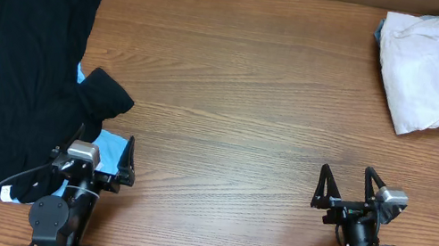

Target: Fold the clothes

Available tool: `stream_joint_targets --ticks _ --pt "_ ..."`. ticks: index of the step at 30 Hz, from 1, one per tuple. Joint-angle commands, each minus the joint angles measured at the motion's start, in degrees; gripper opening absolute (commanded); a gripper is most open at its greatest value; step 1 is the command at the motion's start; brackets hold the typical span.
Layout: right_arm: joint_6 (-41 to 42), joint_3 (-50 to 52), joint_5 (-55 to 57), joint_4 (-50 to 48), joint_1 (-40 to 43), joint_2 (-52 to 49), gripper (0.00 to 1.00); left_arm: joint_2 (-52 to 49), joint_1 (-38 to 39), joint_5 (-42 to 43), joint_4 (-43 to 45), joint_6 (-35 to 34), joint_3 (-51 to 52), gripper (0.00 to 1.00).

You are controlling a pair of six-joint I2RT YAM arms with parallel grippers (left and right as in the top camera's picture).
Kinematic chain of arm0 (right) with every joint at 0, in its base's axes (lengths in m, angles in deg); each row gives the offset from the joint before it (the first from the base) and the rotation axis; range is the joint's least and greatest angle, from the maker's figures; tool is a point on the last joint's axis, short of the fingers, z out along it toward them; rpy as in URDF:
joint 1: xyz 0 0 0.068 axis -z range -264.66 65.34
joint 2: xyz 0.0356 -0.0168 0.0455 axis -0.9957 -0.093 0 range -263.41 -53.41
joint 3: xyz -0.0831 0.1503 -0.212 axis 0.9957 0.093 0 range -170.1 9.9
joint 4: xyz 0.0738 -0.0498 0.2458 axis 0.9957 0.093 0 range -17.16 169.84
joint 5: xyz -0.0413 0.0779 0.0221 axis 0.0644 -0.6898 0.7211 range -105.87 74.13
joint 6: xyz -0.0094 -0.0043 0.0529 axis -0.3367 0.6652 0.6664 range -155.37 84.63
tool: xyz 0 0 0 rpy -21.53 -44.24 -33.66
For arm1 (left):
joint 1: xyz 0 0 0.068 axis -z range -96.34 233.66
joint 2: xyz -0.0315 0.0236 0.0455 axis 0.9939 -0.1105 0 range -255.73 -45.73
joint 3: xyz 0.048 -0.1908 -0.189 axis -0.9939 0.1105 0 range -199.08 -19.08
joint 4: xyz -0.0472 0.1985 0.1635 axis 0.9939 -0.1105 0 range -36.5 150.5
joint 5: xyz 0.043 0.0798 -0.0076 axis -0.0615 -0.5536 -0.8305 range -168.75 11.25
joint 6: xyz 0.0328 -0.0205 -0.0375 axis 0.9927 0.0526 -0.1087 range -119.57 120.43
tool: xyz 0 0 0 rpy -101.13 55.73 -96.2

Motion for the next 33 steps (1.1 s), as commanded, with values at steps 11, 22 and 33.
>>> stream_joint_targets --ticks 11,22,33 --pt "0.09 0.57 -2.64 -7.56 -0.28 0.52 1.00 0.63 -0.04 -2.05 0.81 -0.44 0.20 1.00" --pt "1.77 -4.66 -4.17 -10.21 -0.28 0.52 1.00 0.63 -0.04 -2.05 5.20 -1.09 0.17 1.00" --pt "1.75 -8.55 -7.26 -10.05 -0.28 0.52 1.00 0.63 -0.04 -5.01 6.86 -3.82 -1.36 1.00"
